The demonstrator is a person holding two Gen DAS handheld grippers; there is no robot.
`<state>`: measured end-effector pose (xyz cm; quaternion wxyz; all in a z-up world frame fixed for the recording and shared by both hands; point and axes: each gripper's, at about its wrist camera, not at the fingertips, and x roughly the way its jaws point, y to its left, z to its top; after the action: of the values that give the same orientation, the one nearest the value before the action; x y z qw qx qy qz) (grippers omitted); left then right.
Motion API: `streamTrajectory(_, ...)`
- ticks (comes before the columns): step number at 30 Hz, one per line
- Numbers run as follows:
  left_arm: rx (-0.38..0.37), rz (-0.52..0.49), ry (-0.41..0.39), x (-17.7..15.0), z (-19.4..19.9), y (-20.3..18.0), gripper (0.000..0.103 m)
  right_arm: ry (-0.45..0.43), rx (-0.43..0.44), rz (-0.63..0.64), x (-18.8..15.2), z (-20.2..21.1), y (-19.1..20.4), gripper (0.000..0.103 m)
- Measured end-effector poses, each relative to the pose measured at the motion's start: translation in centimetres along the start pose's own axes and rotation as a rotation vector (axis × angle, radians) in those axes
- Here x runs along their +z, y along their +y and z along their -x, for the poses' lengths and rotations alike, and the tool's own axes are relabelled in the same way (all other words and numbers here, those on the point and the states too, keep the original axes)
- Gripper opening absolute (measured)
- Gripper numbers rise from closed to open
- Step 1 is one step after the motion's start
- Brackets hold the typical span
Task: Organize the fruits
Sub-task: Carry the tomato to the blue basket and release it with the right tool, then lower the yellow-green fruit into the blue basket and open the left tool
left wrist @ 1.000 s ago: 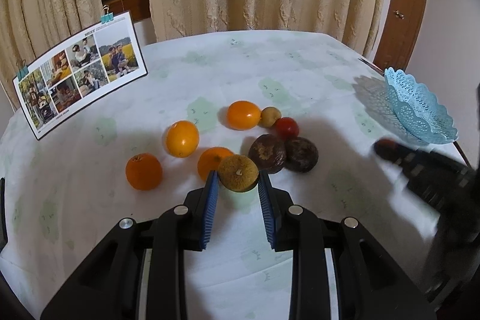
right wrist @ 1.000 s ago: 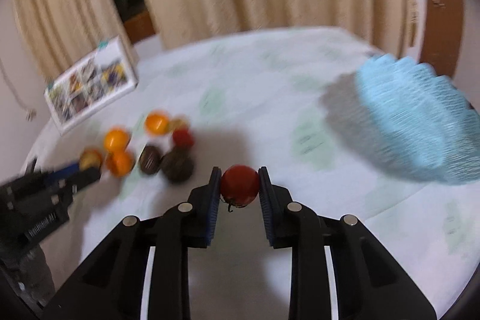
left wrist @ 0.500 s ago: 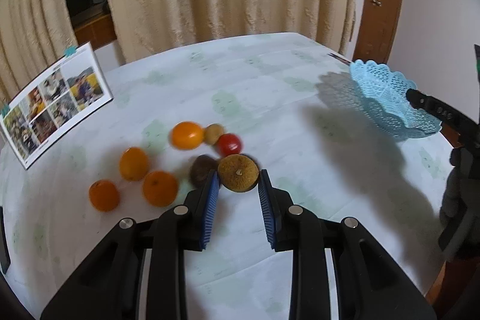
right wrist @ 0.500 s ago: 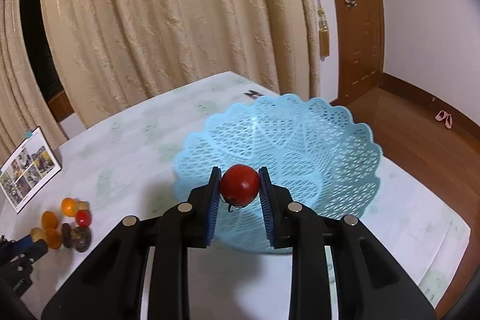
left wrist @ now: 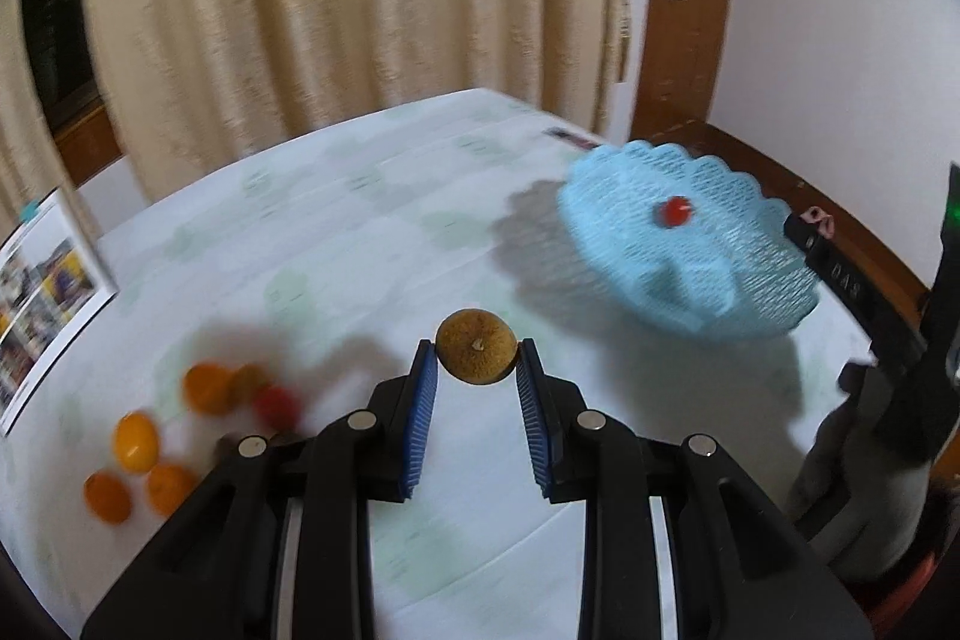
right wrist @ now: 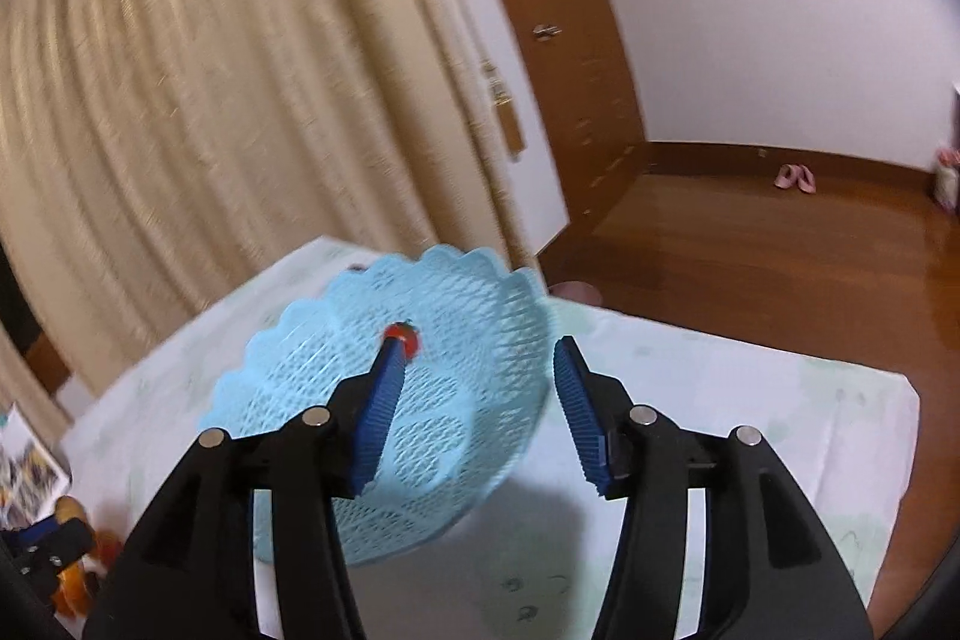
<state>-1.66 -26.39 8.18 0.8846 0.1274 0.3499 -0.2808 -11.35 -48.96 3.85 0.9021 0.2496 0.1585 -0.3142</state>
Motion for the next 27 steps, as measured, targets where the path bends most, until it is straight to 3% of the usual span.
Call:
streamTrajectory(11, -0.158, -0.092, -0.012, 3.5, -3.8, -7.4, 0.028, -0.032, -0.040, -0.066, -0.1, 0.5, -1.7, 0.061)
streamTrajectory(18, -0.195, -0.085, -0.017, 4.0, -3.9, -7.8, 0.030, -0.039, -0.048, -0.067, -0.1, 0.5, -1.4, 0.062)
streamTrajectory(22, -0.159, -0.044, -0.036, 4.1, -3.2, -6.1, 0.061, -0.039, -0.044, -0.063, -0.1, 0.5, -1.3, 0.062)
streamTrajectory(26, -0.126, 0.001, -0.046, 4.1, -2.5, -4.1, 0.084, -0.051, -0.043, -0.057, 0.0, 0.7, -1.1, 0.069)
streamTrajectory(27, -0.118, 0.010, -0.052, 4.0, -2.3, -3.6, 0.085, -0.057, -0.044, -0.055, 0.0, 0.8, -1.0, 0.069)
